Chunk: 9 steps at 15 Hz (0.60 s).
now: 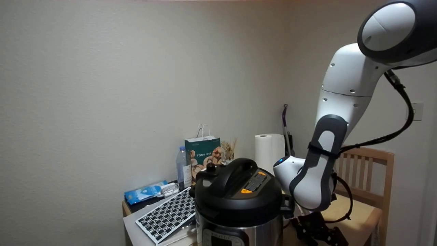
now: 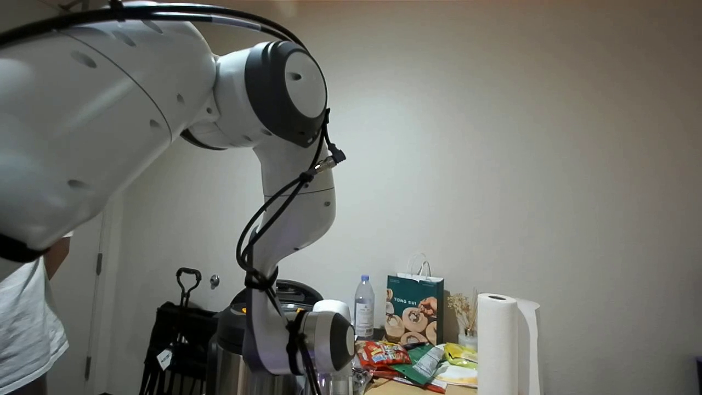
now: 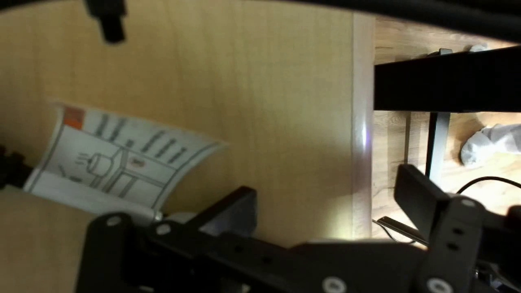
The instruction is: Pick up the cable
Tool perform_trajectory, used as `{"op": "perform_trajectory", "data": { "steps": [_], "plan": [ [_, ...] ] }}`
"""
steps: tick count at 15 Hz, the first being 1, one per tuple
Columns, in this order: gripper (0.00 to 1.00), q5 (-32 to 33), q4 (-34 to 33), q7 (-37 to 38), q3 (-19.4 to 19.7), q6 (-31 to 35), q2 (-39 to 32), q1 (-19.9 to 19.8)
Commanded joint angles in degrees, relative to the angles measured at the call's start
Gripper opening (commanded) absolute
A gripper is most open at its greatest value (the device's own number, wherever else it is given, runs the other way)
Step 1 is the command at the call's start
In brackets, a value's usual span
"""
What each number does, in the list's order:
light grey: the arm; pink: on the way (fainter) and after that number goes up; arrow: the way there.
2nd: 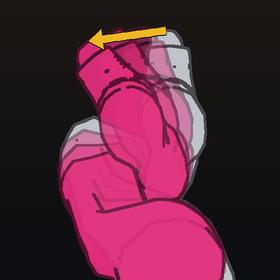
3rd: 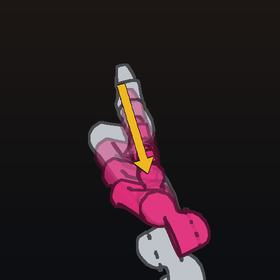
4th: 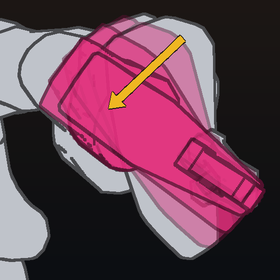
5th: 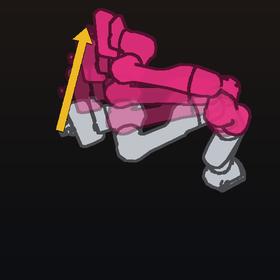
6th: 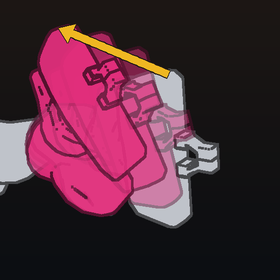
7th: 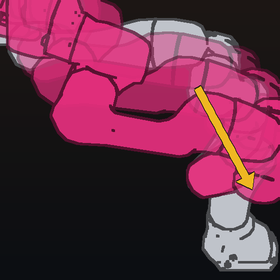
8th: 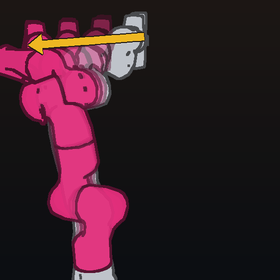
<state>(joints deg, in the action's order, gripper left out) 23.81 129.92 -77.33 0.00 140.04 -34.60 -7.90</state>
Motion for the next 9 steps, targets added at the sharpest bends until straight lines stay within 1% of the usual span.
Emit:
{"op": "perform_trajectory", "data": {
  "steps": [1, 4, 7, 9],
  "plan": [
    [1.0, -0.3, -0.1, -0.2, 0.3, 0.0, 0.0, 0.3],
    [1.0, -2.8, 1.9, -3.1, -1.1, 2.0, 3.7, -2.6],
    [1.0, -7.1, 3.0, -3.0, -1.5, 3.1, 6.3, -5.0],
    [1.0, -9.7, 2.0, -5.3, -1.5, 2.7, 6.4, -6.9]
  ]
}}
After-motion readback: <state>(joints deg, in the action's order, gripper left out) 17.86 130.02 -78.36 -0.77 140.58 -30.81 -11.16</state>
